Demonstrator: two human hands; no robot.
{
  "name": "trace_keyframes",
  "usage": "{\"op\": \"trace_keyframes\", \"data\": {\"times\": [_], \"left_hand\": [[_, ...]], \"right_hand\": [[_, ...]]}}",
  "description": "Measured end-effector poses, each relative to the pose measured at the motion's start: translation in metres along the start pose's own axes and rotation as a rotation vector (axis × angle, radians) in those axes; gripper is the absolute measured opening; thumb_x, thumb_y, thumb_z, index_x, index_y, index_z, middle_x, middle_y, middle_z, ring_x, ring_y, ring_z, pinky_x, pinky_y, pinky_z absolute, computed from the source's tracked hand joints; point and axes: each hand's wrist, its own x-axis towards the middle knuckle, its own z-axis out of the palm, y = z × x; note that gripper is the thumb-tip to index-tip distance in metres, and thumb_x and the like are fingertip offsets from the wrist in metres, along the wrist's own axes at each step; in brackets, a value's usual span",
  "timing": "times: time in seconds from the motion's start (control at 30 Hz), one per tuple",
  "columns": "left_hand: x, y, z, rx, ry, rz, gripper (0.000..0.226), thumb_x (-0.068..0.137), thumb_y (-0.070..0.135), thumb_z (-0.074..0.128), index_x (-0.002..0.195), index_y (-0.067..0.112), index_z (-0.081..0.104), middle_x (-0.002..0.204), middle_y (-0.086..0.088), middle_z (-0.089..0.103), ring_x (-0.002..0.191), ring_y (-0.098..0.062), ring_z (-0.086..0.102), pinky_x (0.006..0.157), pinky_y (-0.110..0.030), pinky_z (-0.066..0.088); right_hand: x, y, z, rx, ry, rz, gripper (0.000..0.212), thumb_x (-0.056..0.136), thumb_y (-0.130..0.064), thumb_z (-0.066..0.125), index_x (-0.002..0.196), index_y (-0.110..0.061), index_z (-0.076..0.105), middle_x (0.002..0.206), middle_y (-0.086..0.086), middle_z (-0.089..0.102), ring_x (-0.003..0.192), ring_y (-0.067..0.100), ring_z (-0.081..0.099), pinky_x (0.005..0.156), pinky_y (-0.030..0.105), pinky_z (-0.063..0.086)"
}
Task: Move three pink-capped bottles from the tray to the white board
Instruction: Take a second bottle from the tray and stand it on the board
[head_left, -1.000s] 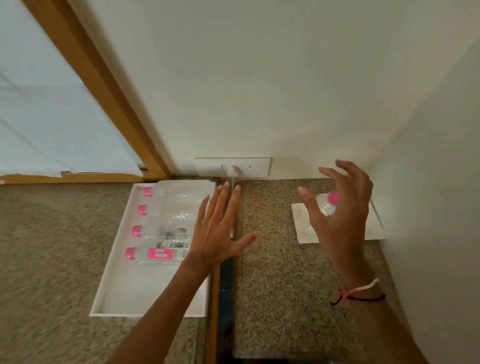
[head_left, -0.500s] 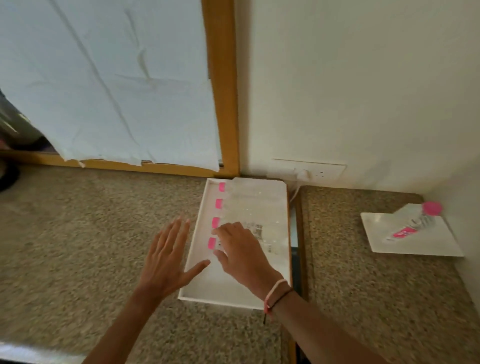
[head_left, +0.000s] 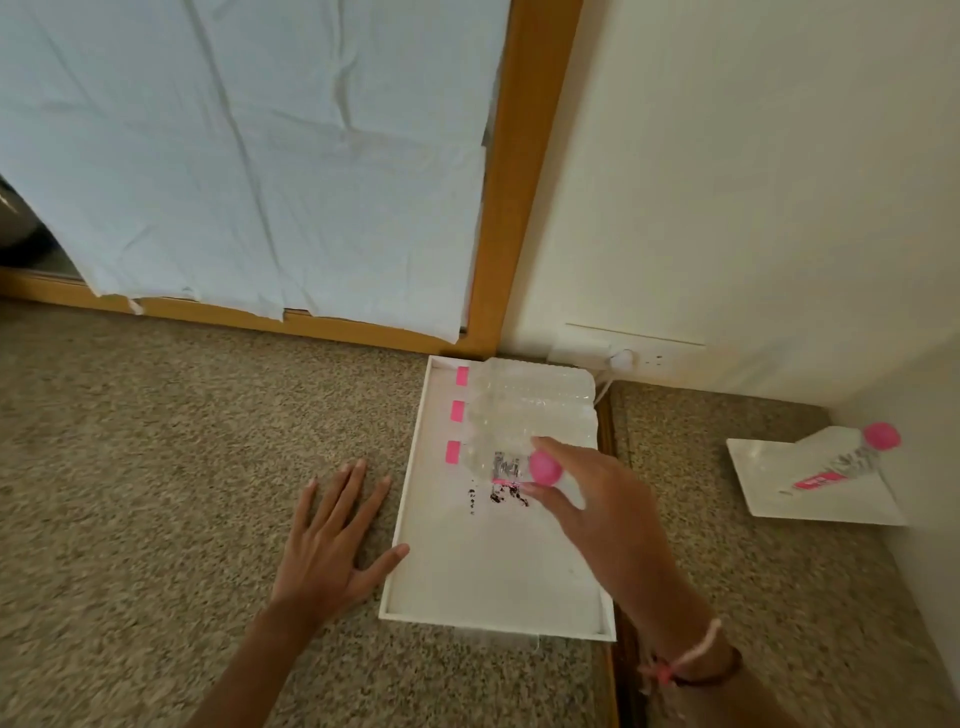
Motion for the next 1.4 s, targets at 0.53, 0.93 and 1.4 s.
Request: {"op": "trace_keyframes", "data": {"times": [0.53,0.93,1.4], "left_hand": [[0.031,0.074,-0.027,-0.086,0.175,-0.012,0.096,0.083,0.085,0.022,0.157,0.023,0.019,0.168,-0.013,0.009,0.155,-0.028,0.004,0.123,-0.063,0.008],[0.139,0.293,0.006,-0.075,0.230,0.189,0.098,0.085,0.083,0.031,0.158,0.021,0.014,0.168,-0.013,0.007,0.156,-0.027,0.003,0.122,-0.066,0.015],[0.189,0.393,0.127,-0.018,-0.039,0.177,0.103,0.082,0.087,0.034,0.158,0.021,0.013,0.168,-0.012,0.006,0.156,-0.026,-0.001,0.126,-0.056,0.008]], "right_hand": [[-0.019,0.049,-0.069,0.437,0.210,0.101,0.042,0.087,-0.037,0.067,0.125,-0.018,0.065,0.110,-0.005,0.073,0.098,0.011,0.070,0.083,0.038,0.060],[-0.006,0.164,-0.205,0.454,0.563,-0.027,0.031,0.088,-0.012,0.073,0.118,-0.009,0.067,0.112,-0.002,0.072,0.107,0.005,0.067,0.090,0.021,0.053],[-0.022,0.339,-0.245,0.261,0.631,0.209,0.032,0.088,-0.017,0.072,0.120,-0.017,0.066,0.117,-0.005,0.072,0.110,0.007,0.066,0.095,0.037,0.055]]}}
